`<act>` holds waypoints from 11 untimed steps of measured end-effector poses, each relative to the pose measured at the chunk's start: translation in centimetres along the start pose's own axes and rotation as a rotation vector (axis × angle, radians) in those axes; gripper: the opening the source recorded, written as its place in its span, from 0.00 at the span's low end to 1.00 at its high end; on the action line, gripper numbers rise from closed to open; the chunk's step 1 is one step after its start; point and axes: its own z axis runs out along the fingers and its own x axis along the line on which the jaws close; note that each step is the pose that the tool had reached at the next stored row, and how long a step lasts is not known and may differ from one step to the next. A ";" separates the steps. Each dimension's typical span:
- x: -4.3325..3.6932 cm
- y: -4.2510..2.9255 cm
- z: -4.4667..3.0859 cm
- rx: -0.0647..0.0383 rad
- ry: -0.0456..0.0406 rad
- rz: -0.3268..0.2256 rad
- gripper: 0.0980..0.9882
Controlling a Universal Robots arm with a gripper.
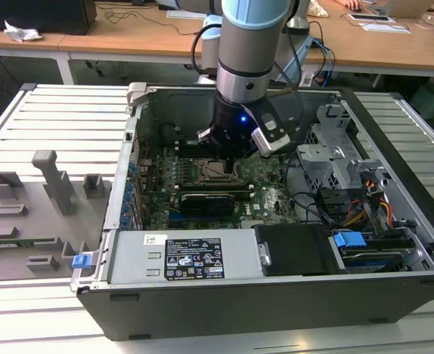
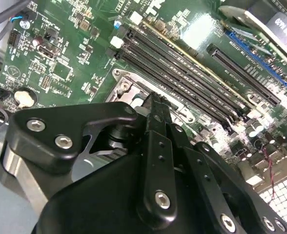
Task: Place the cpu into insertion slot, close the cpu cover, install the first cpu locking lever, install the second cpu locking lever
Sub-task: 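Install the second cpu locking lever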
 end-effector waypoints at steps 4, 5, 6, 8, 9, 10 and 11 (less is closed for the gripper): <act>2.03 -0.29 0.03 -0.002 -0.0005 0.000 0.01; 2.74 -0.27 0.08 -0.002 -0.0007 0.000 0.01; 3.26 -0.24 0.25 -0.002 -0.0009 0.000 0.01; 3.55 -0.26 0.78 -0.002 -0.0008 0.000 0.01; 3.55 -0.27 0.96 -0.002 -0.0008 0.000 0.01; 3.55 -0.28 1.04 -0.002 -0.0008 0.000 0.01; 3.56 -0.28 1.05 -0.002 -0.0007 0.000 0.01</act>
